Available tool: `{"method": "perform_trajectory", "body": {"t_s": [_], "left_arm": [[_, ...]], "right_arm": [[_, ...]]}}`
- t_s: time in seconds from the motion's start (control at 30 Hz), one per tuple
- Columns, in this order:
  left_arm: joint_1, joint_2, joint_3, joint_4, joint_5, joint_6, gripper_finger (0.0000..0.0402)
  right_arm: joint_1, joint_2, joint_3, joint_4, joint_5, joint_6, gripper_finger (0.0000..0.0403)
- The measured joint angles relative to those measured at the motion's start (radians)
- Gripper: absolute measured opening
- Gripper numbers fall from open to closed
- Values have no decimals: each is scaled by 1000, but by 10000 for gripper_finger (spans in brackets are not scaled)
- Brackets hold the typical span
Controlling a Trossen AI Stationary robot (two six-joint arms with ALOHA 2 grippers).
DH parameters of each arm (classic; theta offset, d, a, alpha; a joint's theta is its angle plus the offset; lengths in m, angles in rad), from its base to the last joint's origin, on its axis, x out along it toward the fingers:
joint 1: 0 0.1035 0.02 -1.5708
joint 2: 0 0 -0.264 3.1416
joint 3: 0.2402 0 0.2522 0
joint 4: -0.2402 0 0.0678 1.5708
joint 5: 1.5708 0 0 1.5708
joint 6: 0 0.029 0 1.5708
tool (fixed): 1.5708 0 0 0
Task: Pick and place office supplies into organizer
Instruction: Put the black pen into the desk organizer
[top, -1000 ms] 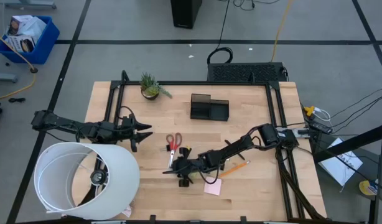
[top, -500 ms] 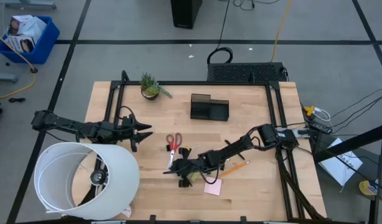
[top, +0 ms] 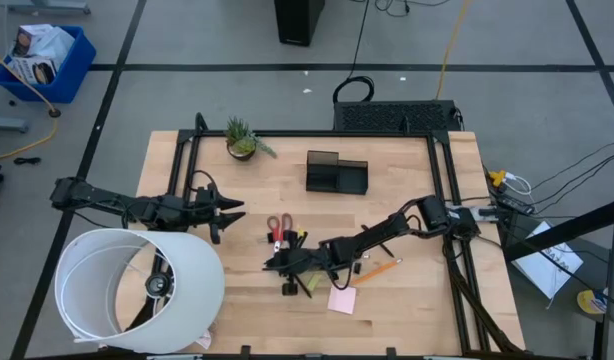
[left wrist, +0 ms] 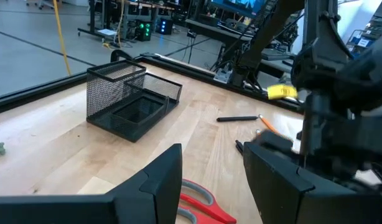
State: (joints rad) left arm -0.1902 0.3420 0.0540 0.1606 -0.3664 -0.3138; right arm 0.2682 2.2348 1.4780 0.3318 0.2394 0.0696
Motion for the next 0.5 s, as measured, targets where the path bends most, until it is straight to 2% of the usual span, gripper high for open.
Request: {"method": "perform_trajectory", "body": {"t_s": [0.13, 0.33, 0.5], "left_arm": [[0, 0, 0, -2, 0, -3, 175], [0, 0, 0, -2, 0, -4, 175], [0, 0, 0, -2, 0, -10, 175]], "right_arm": [[-8, -36, 0, 1, 1, -7, 54], [-27, -85, 0, -8, 1, -51, 30], [-43, -110, 0, -19, 1, -63, 30]]}}
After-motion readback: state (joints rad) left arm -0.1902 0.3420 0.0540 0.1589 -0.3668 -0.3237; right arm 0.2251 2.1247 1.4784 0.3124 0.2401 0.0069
